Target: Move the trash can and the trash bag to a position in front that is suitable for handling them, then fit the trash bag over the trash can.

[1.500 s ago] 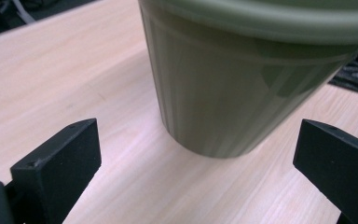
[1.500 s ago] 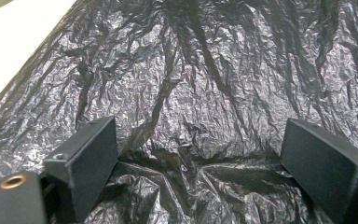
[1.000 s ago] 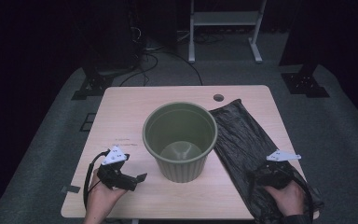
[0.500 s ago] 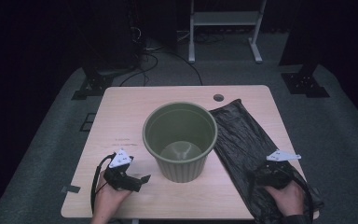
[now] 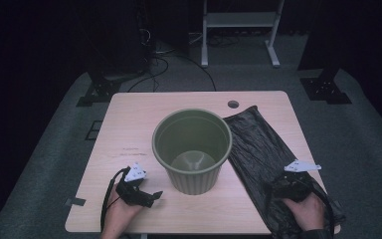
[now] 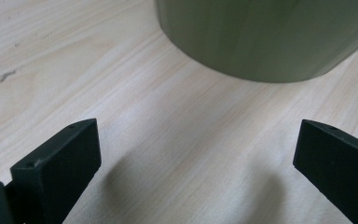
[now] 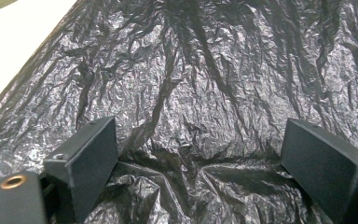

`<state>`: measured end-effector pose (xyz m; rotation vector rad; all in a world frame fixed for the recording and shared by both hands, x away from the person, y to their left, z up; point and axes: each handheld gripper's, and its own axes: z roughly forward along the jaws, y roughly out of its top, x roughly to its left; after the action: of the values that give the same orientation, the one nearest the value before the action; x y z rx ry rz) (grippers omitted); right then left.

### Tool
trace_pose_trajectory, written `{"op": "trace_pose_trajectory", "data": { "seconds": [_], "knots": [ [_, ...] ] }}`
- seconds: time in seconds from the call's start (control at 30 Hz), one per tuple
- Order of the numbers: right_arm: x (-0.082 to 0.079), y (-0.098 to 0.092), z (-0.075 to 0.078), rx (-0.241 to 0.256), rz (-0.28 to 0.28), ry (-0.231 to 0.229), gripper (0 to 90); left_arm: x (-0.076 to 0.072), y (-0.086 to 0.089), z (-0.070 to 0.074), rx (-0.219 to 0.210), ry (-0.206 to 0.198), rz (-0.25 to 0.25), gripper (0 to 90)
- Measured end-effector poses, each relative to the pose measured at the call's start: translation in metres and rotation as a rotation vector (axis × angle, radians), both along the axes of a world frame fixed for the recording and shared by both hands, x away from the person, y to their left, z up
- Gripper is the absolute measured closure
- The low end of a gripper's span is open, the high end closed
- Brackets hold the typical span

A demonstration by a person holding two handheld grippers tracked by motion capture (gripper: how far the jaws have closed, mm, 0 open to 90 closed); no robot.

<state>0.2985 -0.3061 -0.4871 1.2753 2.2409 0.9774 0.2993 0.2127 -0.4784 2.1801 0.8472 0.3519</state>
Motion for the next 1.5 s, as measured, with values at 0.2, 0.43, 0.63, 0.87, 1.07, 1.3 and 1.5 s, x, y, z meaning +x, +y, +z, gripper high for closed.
{"op": "trace_pose_trajectory", "data": {
  "seconds": [0.2, 0.43, 0.63, 0.87, 1.07, 1.3, 1.5],
  "knots": [
    [0.0, 0.0, 0.0, 0.0, 0.001, 0.0, 10.1, 0.002, 0.003, -0.005, 0.011, 0.016, 0.011, 0.0],
    [0.0, 0.0, 0.0, 0.001, 0.005, -0.002, 12.0, 0.001, 0.0, -0.005, 0.045, 0.001, 0.007, 0.0],
    [-0.001, 0.0, 0.0, 0.006, 0.012, -0.007, 14.6, 0.001, 0.0, -0.005, 0.045, 0.0, 0.007, 0.0],
    [-0.003, -0.001, 0.001, 0.015, 0.032, -0.023, 27.0, 0.001, 0.0, -0.005, 0.045, 0.0, 0.007, 0.0],
    [-0.005, -0.002, 0.003, 0.026, 0.076, -0.036, 59.6, 0.001, 0.0, -0.005, 0.044, 0.0, 0.006, 0.0],
    [-0.005, 0.002, 0.006, 0.017, 0.12, -0.013, 90.0, 0.001, 0.0, -0.005, 0.045, 0.0, 0.006, 0.0],
    [-0.003, 0.016, 0.008, 0.036, 0.194, 0.0, 90.0, 0.002, 0.0, -0.005, 0.045, 0.0, 0.003, 0.0]
  ]
}}
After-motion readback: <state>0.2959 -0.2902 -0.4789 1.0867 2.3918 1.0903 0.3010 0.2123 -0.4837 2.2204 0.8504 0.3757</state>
